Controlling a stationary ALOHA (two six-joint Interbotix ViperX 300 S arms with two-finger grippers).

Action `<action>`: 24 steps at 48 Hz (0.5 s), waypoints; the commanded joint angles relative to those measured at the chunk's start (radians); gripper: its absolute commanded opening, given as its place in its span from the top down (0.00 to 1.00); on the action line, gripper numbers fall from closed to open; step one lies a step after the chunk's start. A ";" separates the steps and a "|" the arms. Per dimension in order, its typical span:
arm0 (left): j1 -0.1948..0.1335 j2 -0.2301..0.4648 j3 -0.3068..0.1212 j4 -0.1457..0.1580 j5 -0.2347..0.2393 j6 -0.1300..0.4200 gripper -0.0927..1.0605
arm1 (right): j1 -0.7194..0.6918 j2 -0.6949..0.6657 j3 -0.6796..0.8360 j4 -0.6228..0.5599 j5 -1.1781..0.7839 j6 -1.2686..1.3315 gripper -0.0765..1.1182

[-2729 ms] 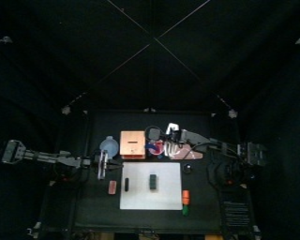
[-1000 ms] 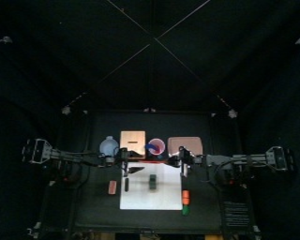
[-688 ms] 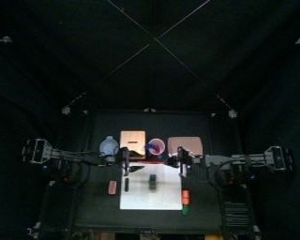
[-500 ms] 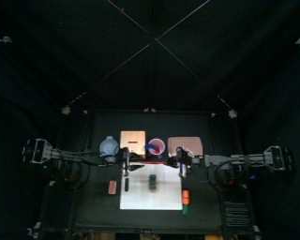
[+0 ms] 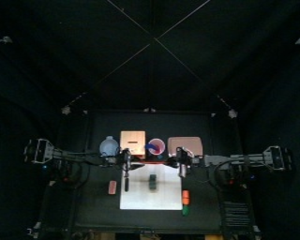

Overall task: Cut the sushi into 4 pieces with the knife
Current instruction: Grasp knife edge with left hand

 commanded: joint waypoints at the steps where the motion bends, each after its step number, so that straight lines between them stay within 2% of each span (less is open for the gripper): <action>1: -0.003 0.002 -0.029 0.003 -0.005 0.002 0.36 | 0.000 -0.008 -0.026 0.003 -0.009 0.002 0.77; 11: 0.011 0.002 -0.032 0.005 -0.003 0.002 0.42 | 0.003 0.002 -0.026 0.006 -0.009 0.003 0.77; 19: 0.008 0.009 -0.023 0.008 -0.002 0.003 0.56 | 0.003 0.031 -0.026 0.023 -0.006 0.003 0.77; 24: 0.005 0.023 -0.014 0.015 -0.002 0.003 0.61 | 0.014 0.054 -0.031 0.031 0.014 0.003 0.77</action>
